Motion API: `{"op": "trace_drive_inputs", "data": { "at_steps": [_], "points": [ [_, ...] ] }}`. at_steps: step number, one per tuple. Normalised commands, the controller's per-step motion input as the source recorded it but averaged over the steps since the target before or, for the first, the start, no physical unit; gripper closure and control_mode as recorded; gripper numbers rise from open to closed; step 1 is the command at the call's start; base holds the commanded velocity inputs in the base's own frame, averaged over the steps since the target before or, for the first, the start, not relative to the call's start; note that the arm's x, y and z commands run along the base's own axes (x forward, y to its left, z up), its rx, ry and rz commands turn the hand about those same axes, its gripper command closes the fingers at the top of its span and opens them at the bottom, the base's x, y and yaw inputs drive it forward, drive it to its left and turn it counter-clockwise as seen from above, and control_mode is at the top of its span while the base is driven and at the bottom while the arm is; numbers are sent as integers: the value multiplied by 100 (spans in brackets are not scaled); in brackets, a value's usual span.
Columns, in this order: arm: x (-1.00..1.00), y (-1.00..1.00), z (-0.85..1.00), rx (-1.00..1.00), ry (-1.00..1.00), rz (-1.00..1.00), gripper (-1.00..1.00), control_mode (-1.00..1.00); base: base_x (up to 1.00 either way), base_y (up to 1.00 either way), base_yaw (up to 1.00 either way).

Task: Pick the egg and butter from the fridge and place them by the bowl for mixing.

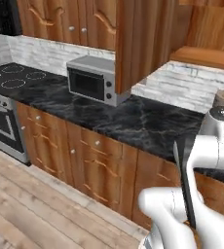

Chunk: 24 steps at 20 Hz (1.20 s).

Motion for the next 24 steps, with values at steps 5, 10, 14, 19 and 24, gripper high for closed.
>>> {"op": "trace_drive_inputs", "data": {
  "at_steps": [5,10,14,19,24],
  "points": [
    [0,0,0,0,0,0,-100,100,-4,10,99],
    [0,0,0,0,0,0,-100,100,4,30,80],
    [0,0,0,0,0,0,-100,100,18,38,63],
    [0,0,0,0,0,0,-100,100,73,34,17],
    [0,0,0,0,0,0,-100,100,89,31,5]
  ]
}}
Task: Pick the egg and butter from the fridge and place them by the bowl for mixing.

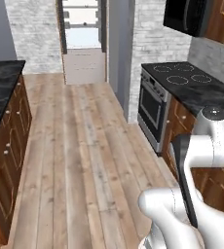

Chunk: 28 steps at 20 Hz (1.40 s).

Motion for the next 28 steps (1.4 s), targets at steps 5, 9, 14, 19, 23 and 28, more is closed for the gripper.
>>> {"op": "trace_drive_inputs", "data": {
  "at_steps": [5,9,14,19,23,28],
  "points": [
    [0,0,0,0,0,0,-100,100,91,33,6],
    [0,0,0,0,0,0,-100,100,91,33,5],
    [0,0,0,0,0,0,-100,100,93,19,4],
    [0,0,0,0,0,0,-100,100,92,5,0],
    [0,0,0,0,0,0,-100,100,93,3,1],
    [0,0,0,0,0,0,-100,100,93,0,2]
  ]
}}
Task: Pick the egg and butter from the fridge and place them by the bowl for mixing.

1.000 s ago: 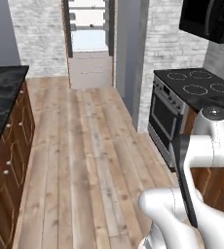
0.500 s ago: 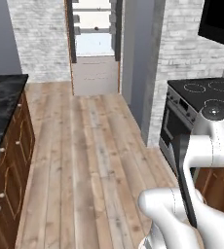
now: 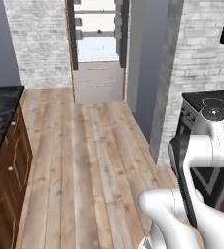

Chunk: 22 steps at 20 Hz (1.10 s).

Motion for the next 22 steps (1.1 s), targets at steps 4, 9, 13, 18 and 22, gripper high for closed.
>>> {"op": "trace_drive_inputs", "data": {
  "at_steps": [4,9,13,18,22],
  "points": [
    [0,0,0,0,0,0,-100,100,92,0,1],
    [0,0,0,0,0,0,-100,100,91,0,1],
    [0,0,0,0,0,0,-100,100,91,0,1],
    [0,0,0,0,0,0,-100,100,92,0,2],
    [0,0,0,0,0,0,-100,100,93,0,3]
  ]
}}
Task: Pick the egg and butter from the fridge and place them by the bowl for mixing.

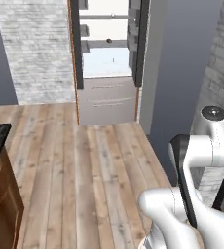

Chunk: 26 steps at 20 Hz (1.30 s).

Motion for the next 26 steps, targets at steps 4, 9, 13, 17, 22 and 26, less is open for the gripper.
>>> {"op": "trace_drive_inputs", "data": {
  "at_steps": [4,9,13,17,22,26],
  "points": [
    [0,0,0,0,0,0,-100,100,90,0,5],
    [0,0,0,0,0,0,-100,100,91,0,3],
    [0,0,0,0,0,0,-100,100,91,0,3],
    [0,0,0,0,0,0,-100,100,92,0,3],
    [0,0,0,0,0,0,-100,100,91,0,4],
    [0,0,0,0,0,0,-100,100,86,-7,5]
  ]
}}
